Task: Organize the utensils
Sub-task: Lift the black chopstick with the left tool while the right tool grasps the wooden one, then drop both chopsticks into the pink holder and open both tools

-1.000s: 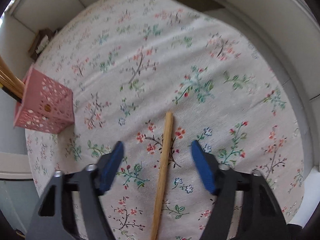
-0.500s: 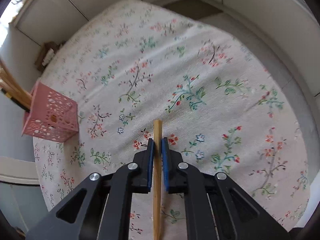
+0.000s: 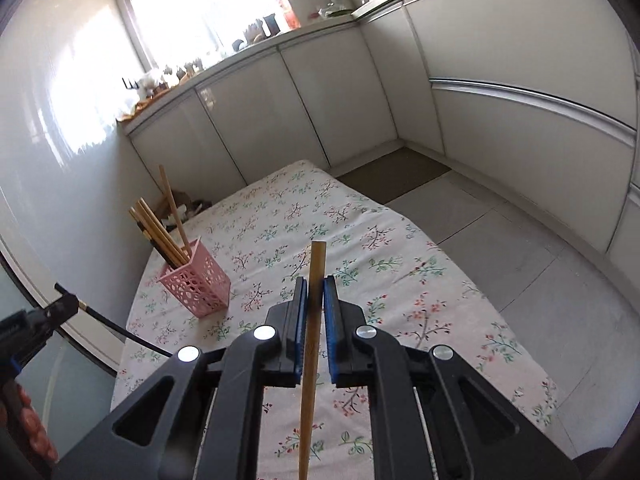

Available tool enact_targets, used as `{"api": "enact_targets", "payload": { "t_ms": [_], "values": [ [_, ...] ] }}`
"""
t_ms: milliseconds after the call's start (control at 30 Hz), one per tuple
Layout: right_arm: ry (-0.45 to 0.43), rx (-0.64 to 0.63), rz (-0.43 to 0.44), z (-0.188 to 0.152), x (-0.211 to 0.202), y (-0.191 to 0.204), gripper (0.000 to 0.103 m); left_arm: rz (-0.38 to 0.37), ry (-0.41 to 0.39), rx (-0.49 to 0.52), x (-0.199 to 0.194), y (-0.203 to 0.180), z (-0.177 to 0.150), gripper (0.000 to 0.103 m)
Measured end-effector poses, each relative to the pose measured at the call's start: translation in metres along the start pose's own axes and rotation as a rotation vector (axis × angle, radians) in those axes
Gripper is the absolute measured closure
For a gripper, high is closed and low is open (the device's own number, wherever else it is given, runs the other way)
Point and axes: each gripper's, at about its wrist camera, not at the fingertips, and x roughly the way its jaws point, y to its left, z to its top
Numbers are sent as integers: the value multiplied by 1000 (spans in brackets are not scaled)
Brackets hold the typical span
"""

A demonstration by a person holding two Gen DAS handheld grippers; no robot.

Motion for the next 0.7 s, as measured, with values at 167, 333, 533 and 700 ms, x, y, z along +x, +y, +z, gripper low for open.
{"api": "enact_targets", "payload": {
  "t_ms": [167, 333, 533, 700],
  "values": [
    [-20, 52, 28, 6, -17, -8, 95, 39, -45, 37, -6, -10, 32, 97],
    [-95, 49, 80, 20, -42, -5, 95, 84, -108, 66, -10, -18, 69, 97],
    [-149, 42, 113, 37, -60, -2, 95, 153, -169, 81, 4, -23, 106, 97],
    [-153, 42, 102, 43, -59, -4, 95, 193, -175, 84, 27, -19, 123, 97]
  ]
}}
